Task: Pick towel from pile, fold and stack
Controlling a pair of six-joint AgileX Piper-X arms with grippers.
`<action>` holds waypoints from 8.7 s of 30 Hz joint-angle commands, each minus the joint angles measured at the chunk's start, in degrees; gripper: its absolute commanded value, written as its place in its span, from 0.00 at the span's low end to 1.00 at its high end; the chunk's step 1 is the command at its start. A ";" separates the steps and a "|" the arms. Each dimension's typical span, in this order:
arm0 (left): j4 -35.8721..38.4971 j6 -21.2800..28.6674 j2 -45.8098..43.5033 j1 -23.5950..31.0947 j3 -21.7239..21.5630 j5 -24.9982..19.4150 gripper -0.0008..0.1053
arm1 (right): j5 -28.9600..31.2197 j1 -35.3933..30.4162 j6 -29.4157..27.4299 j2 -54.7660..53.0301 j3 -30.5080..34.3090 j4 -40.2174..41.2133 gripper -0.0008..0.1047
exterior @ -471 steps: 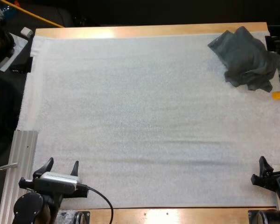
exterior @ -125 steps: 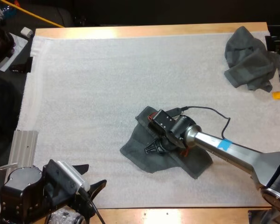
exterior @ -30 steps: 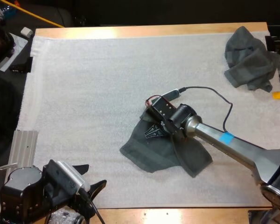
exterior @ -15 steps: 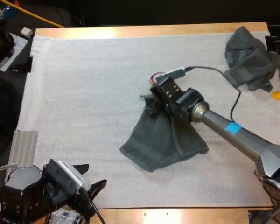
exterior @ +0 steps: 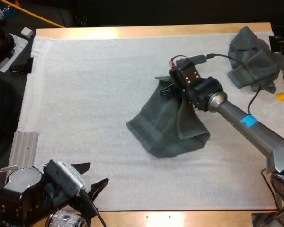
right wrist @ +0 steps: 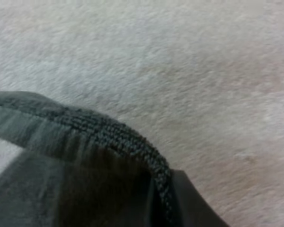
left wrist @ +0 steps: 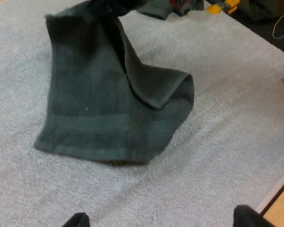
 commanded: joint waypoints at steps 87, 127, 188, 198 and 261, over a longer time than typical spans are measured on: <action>-2.31 -0.23 2.26 -0.16 -0.27 0.36 0.57 | -7.28 4.51 6.51 0.35 16.67 10.02 0.25; -2.56 -0.05 2.30 -0.29 -0.19 0.14 0.57 | -0.54 -2.93 -0.74 -6.00 6.50 14.44 0.15; -1.16 -0.09 2.26 -0.22 -0.28 0.23 0.57 | -12.66 -6.29 10.59 -7.55 19.98 6.72 0.54; -1.35 -0.32 2.18 -0.18 -0.25 0.39 0.57 | -13.94 -7.09 11.64 -5.43 20.26 4.74 0.52; -2.23 -0.13 2.38 -0.22 -0.25 0.44 0.57 | -17.97 -7.00 11.71 -7.96 21.91 5.00 0.50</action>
